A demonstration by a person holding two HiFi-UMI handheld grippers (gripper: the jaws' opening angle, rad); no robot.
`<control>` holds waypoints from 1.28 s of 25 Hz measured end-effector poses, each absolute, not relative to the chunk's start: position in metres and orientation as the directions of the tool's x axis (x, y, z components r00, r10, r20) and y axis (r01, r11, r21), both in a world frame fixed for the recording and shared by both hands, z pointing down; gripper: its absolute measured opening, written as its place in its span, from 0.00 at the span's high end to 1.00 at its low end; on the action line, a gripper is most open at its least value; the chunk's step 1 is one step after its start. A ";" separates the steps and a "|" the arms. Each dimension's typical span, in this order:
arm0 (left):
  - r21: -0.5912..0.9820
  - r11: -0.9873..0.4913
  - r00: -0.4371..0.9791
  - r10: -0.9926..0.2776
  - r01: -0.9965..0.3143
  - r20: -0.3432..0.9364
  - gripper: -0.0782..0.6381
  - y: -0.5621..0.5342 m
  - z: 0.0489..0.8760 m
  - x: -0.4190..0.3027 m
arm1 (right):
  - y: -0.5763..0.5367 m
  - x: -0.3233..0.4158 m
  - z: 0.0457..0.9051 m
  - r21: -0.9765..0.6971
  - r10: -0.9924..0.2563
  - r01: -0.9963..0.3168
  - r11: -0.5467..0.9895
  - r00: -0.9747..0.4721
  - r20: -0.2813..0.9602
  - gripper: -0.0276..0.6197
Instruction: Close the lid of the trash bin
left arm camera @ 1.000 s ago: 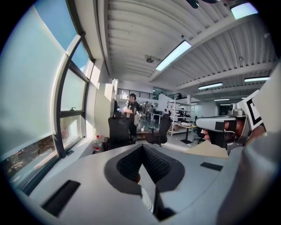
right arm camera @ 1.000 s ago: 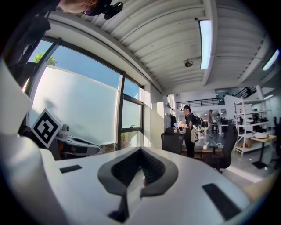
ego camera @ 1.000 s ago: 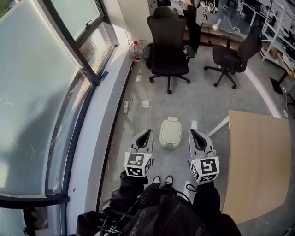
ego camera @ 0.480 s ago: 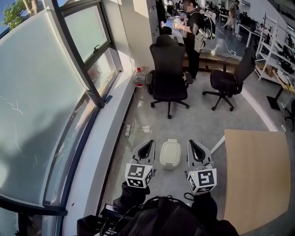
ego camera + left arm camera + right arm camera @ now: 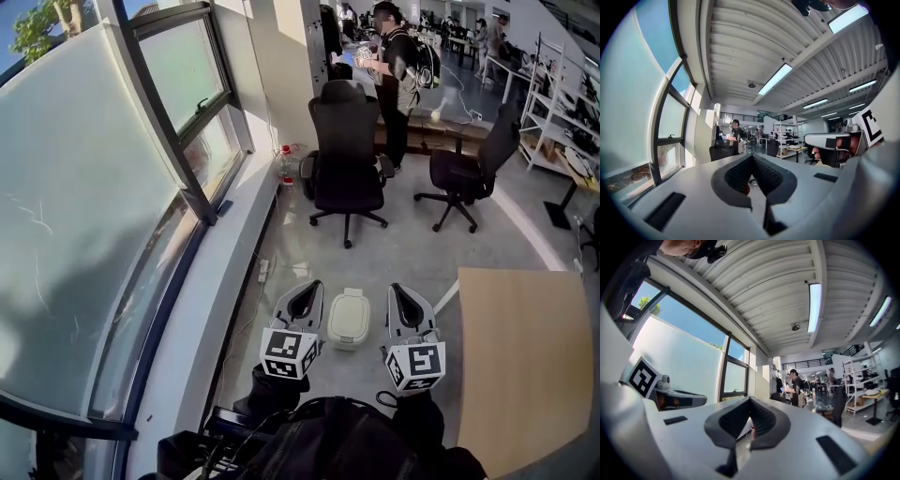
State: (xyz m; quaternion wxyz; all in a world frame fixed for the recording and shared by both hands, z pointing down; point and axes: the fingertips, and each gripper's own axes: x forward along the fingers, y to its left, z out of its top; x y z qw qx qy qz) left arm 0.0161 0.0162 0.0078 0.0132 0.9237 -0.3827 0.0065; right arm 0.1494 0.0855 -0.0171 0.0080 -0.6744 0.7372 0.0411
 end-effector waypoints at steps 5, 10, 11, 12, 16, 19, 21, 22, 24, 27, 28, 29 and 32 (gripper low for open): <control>0.018 -0.715 0.715 -0.699 -0.699 0.009 0.89 0.017 0.003 0.020 | 0.088 0.150 -0.023 0.060 -0.994 -0.995 0.073 -0.078 -0.079 0.95; 0.023 -0.719 0.719 -0.695 -0.695 0.010 0.89 0.020 0.005 0.023 | 0.089 0.153 -0.015 0.057 -0.997 -0.997 0.057 -0.059 -0.046 0.95; 0.024 -0.719 0.719 -0.694 -0.694 0.011 0.89 0.020 0.005 0.023 | 0.089 0.154 -0.014 0.055 -0.997 -0.997 0.055 -0.058 -0.043 0.95; 0.026 -0.719 0.719 -0.695 -0.695 0.013 0.89 0.020 0.006 0.023 | 0.089 0.154 -0.013 0.055 -0.997 -0.997 0.055 -0.058 -0.041 0.95; 0.033 -0.717 0.718 -0.696 -0.696 0.018 0.89 0.020 0.010 0.021 | 0.089 0.151 -0.012 0.060 -0.998 -0.997 0.053 -0.055 -0.039 0.95; 0.037 -0.715 0.715 -0.699 -0.699 0.016 0.89 0.022 0.009 0.022 | 0.090 0.153 -0.013 0.071 -0.998 -0.997 0.043 -0.046 -0.036 0.95; 0.038 -0.713 0.714 -0.700 -0.700 0.015 0.89 0.022 0.009 0.021 | 0.091 0.152 -0.014 0.071 -0.998 -0.997 0.042 -0.045 -0.037 0.95; 0.038 -0.712 0.713 -0.701 -0.701 0.014 0.89 0.023 0.009 0.020 | 0.091 0.152 -0.014 0.069 -0.998 -0.997 0.042 -0.045 -0.039 0.95; 0.039 -0.711 0.711 -0.703 -0.702 0.015 0.89 0.024 0.010 0.018 | 0.093 0.150 -0.012 0.067 -0.998 -0.997 0.042 -0.045 -0.040 0.95; 0.040 -0.709 0.710 -0.704 -0.704 0.016 0.89 0.027 0.013 0.016 | 0.095 0.148 -0.010 0.063 -0.998 -0.997 0.045 -0.048 -0.042 0.95; 0.040 -0.709 0.710 -0.704 -0.704 0.017 0.89 0.027 0.013 0.015 | 0.096 0.147 -0.009 0.061 -0.998 -0.997 0.047 -0.049 -0.042 0.95; 0.040 -0.709 0.710 -0.704 -0.704 0.018 0.89 0.028 0.014 0.015 | 0.097 0.146 -0.009 0.059 -0.998 -0.997 0.048 -0.051 -0.043 0.95; 0.040 -0.711 0.712 -0.702 -0.702 0.022 0.89 0.027 0.014 0.015 | 0.097 0.144 -0.008 0.057 -0.998 -0.997 0.050 -0.053 -0.041 0.95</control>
